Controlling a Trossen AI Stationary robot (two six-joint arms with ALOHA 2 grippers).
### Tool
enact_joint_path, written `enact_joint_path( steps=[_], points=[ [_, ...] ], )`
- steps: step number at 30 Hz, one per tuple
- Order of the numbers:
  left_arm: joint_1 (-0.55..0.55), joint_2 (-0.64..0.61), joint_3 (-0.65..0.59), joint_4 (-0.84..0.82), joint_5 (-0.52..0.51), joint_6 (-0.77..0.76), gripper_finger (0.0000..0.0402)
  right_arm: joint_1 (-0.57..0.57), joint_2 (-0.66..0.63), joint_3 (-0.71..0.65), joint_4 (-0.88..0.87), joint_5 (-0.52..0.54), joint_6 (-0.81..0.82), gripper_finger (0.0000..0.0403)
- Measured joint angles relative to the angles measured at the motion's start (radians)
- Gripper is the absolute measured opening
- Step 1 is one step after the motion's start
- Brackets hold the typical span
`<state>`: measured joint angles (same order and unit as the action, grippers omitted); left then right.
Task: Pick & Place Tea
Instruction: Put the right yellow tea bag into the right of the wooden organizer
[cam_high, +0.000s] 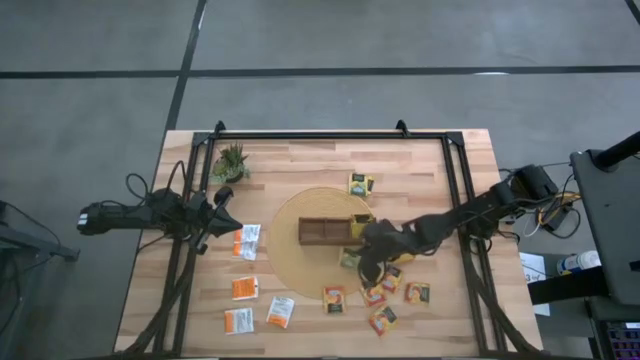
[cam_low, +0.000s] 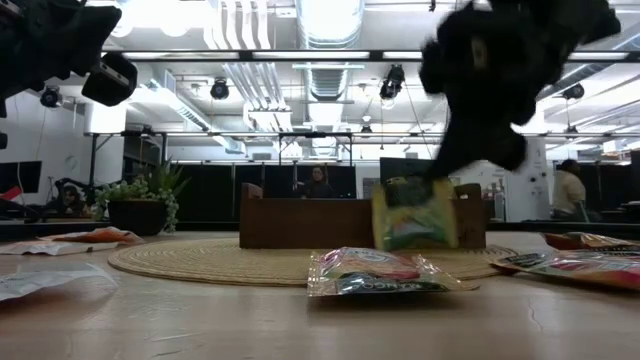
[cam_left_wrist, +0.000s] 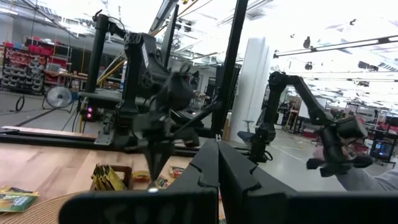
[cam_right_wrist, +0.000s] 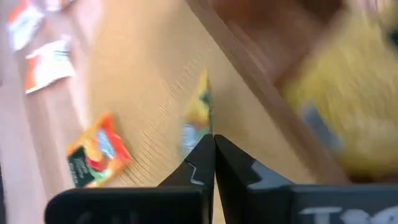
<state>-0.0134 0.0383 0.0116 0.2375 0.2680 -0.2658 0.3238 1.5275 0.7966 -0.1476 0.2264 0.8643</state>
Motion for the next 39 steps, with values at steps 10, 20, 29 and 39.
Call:
enact_joint_path(
  steps=[10,20,29,39],
  points=[
    [0.000,0.000,0.000,0.000,0.000,0.000,0.0000,0.099,0.001,0.168,-0.212,0.344,-0.388,0.0008],
    [0.000,0.000,0.000,0.000,0.000,0.000,0.0000,0.117,0.001,0.196,-0.403,0.470,-0.445,0.0008],
    [0.000,0.000,0.000,0.000,0.000,0.000,0.0000,0.117,-0.009,0.174,-0.419,0.538,-0.528,0.0008],
    [0.000,0.000,0.000,0.000,0.000,0.000,0.0000,0.117,-0.015,0.148,-0.431,0.610,-0.504,0.0008]
  ],
)
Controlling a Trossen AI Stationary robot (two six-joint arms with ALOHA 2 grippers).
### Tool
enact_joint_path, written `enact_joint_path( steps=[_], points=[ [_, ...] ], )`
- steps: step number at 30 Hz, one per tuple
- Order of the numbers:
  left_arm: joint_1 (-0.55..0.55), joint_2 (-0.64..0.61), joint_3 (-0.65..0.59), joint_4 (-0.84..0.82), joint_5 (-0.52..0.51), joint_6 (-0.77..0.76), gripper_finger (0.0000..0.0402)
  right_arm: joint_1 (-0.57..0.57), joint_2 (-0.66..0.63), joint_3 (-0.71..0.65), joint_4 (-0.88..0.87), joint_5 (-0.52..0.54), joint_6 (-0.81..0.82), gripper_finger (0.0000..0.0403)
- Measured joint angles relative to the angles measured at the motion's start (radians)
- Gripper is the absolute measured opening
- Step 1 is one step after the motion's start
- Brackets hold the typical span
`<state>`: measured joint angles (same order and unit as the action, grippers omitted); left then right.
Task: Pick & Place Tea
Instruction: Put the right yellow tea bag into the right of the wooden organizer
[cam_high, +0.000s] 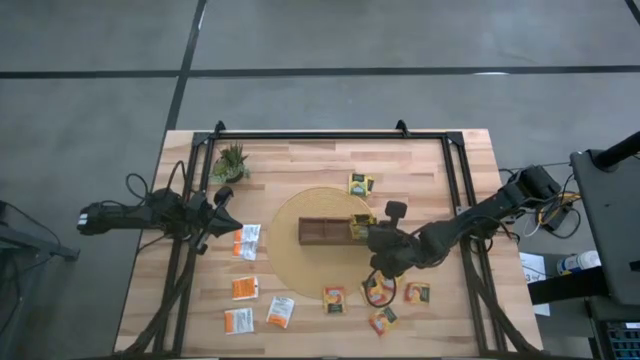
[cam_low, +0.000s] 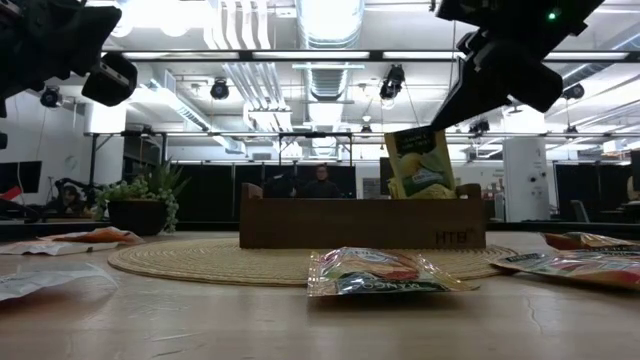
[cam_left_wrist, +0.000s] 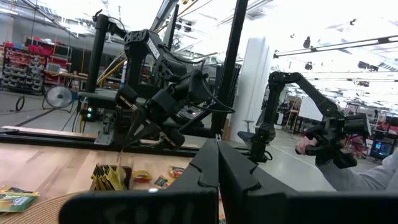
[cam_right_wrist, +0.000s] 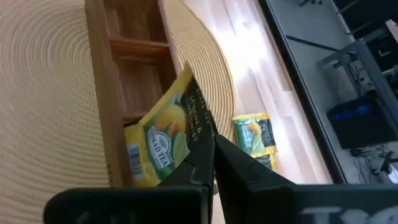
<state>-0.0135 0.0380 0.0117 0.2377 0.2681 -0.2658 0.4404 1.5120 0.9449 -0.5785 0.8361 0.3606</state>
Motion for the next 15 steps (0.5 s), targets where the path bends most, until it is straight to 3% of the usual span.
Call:
enact_joint_path(
  steps=[15],
  points=[
    [0.000,0.000,0.000,0.000,0.000,0.000,0.0000,0.000,0.004,-0.022,0.015,-0.159,0.033,0.0008]
  ],
)
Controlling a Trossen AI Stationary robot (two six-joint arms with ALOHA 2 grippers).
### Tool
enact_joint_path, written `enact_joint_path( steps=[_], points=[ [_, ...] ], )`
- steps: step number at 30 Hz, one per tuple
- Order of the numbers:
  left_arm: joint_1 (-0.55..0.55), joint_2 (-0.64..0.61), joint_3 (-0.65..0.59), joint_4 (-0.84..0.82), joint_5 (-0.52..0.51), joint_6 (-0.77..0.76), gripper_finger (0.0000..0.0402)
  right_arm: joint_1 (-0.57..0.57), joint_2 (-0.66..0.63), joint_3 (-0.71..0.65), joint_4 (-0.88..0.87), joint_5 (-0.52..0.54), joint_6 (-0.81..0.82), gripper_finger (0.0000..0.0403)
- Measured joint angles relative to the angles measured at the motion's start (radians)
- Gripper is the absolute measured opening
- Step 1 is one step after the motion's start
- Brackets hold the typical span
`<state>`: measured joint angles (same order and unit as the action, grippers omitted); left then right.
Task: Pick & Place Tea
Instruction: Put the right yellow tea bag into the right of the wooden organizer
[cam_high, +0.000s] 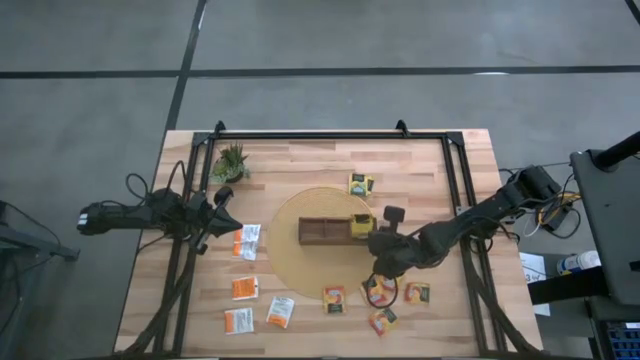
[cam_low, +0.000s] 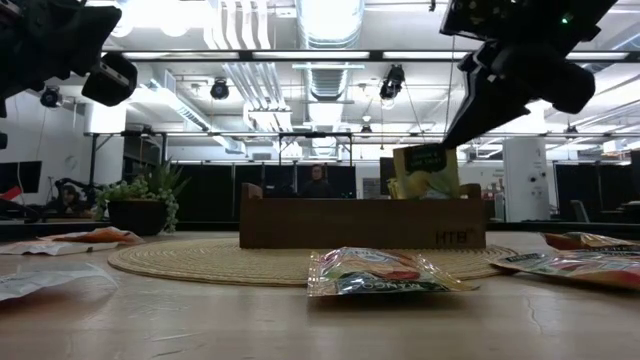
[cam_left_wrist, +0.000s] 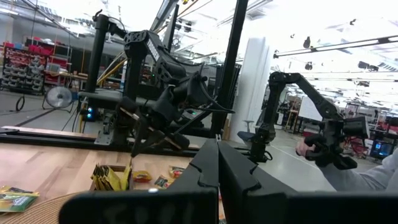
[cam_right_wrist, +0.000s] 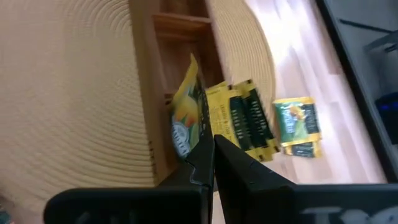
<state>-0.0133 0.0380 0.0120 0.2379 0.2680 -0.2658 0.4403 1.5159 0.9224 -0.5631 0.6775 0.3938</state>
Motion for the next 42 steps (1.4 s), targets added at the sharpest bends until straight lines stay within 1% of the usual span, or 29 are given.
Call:
enact_joint_path(
  steps=[7,13,15,22,31,38,42],
  points=[
    [0.000,0.000,0.000,0.000,0.000,0.000,0.0000,0.000,0.025,-0.010,0.003,-0.010,0.003,0.0008],
    [0.000,0.000,0.000,0.000,0.000,0.000,0.0000,-0.025,0.049,-0.013,0.026,-0.101,0.007,0.0008],
    [0.000,0.000,0.000,0.000,0.000,0.000,0.0000,-0.037,0.051,-0.016,0.028,-0.110,0.007,0.0008],
    [0.000,0.000,0.000,0.000,0.000,0.000,0.0000,-0.067,0.050,-0.024,0.032,-0.110,0.018,0.0009],
    [0.000,0.000,0.000,0.000,0.000,0.000,0.0000,-0.078,0.052,-0.038,0.030,-0.098,0.049,0.0009],
    [0.000,0.000,0.000,0.000,0.000,0.000,0.0000,-0.093,0.052,-0.037,0.028,-0.049,0.052,0.0009],
    [0.000,0.000,0.000,0.000,0.000,0.000,0.0000,-0.094,0.052,-0.031,0.037,-0.050,0.052,0.0019]
  ],
)
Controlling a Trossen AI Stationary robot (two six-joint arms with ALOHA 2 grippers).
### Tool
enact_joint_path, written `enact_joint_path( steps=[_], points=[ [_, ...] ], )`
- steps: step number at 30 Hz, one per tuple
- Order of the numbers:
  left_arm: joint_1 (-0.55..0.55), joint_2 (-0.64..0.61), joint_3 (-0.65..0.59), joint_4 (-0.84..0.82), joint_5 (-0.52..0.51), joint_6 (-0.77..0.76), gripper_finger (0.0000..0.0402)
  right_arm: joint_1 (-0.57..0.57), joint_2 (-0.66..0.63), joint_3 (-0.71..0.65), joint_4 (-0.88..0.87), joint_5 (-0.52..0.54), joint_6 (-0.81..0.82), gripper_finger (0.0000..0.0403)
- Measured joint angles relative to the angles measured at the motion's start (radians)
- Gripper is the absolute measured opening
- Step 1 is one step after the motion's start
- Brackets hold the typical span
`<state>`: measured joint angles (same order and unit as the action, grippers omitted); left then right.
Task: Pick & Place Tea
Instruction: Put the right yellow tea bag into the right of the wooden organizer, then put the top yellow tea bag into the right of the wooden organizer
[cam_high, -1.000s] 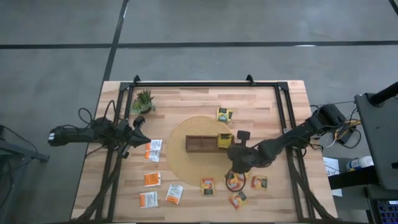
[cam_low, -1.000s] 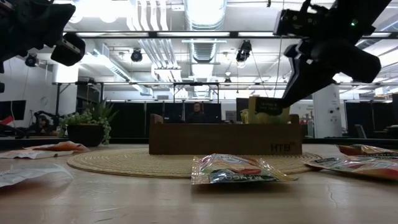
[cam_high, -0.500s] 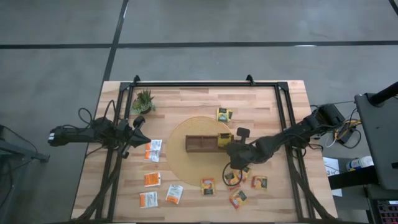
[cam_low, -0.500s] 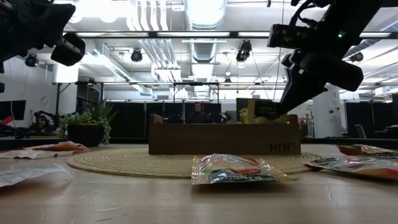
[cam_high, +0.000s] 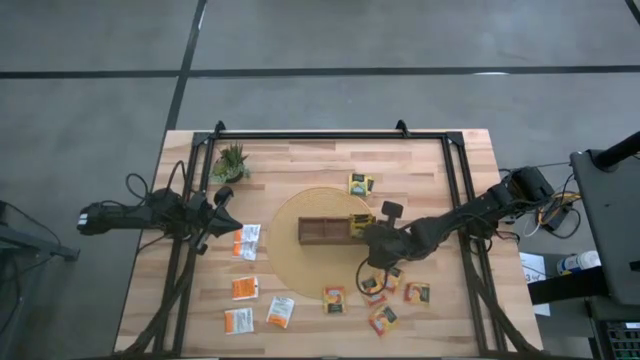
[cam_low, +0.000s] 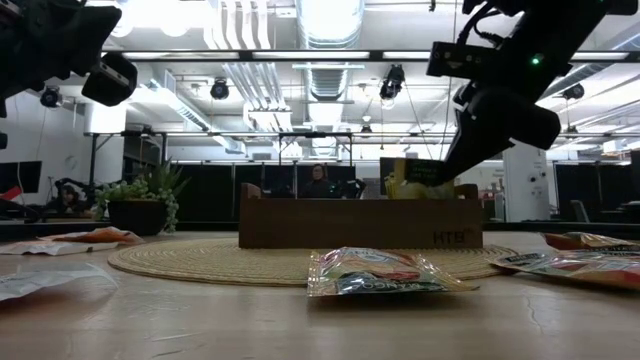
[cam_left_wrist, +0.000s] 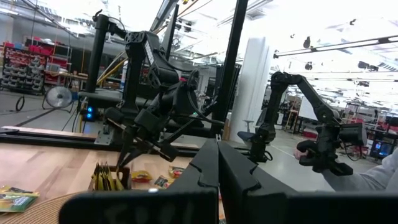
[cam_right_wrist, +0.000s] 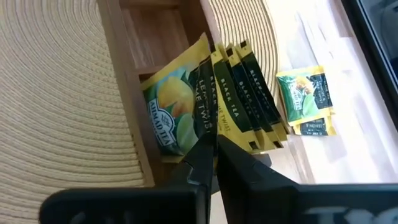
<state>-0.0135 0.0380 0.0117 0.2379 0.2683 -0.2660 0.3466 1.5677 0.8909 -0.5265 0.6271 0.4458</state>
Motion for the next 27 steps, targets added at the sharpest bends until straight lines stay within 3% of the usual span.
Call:
enact_joint_path(
  steps=[16,27],
  points=[
    [0.000,0.000,0.000,0.000,0.000,0.000,0.0000,-0.001,-0.037,0.009,-0.001,-0.001,-0.070,0.0173],
    [0.000,0.000,0.000,0.000,0.000,0.000,0.0000,-0.061,-0.171,0.017,-0.022,0.165,-0.246,0.0212]
  ],
)
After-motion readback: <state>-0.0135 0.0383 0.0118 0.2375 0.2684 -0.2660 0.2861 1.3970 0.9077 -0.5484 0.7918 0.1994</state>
